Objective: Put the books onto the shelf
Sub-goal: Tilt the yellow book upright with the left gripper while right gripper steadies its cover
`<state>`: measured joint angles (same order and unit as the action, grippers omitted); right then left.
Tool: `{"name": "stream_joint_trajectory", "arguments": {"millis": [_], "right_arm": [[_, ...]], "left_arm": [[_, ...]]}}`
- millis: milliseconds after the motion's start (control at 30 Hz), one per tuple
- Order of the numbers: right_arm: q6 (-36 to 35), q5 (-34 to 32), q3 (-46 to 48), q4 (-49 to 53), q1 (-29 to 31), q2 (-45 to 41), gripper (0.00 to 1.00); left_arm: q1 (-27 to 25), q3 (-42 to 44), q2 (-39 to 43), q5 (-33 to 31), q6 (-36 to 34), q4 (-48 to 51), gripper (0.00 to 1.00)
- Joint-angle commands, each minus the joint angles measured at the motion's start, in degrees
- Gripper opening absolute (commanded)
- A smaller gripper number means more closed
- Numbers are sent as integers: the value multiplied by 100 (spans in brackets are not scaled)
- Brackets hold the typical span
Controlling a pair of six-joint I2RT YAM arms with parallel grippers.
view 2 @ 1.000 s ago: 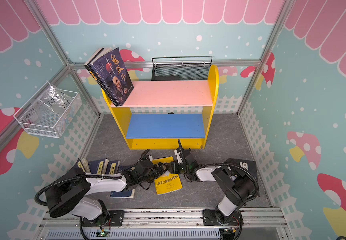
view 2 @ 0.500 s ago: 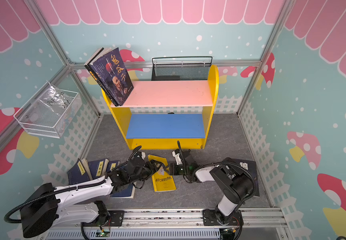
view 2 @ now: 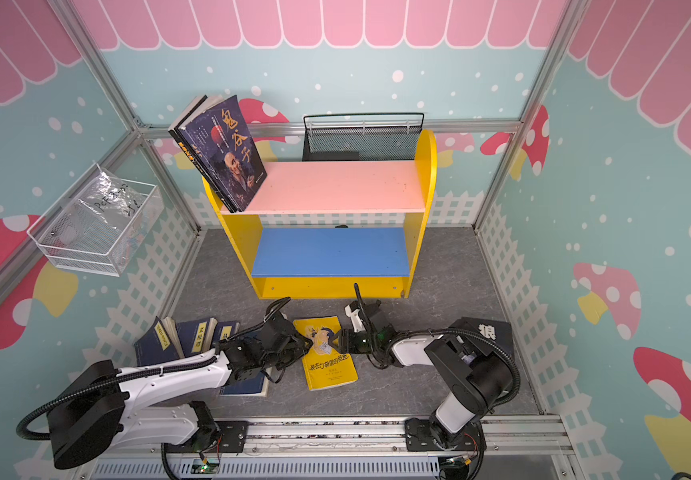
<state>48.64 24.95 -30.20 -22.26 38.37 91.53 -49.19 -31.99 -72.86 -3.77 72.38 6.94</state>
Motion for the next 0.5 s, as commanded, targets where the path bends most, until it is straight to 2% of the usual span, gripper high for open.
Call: {"name": "stream_joint_trajectory", "arguments": {"millis": [0, 133, 333, 467], "right_arm": [[-16, -31, 127, 1112, 58, 210, 58], [68, 105, 190, 899, 57, 348, 56], [146, 115, 313, 771, 58, 201, 56], [178, 158, 200, 810, 57, -90, 56]], "left_arm": [[6, -171, -87, -48, -40, -564, 27], [6, -164, -22, -8, -127, -941, 26], [12, -435, 56, -104, -357, -200, 17], [15, -476, 125, 69, -391, -205, 0]]}}
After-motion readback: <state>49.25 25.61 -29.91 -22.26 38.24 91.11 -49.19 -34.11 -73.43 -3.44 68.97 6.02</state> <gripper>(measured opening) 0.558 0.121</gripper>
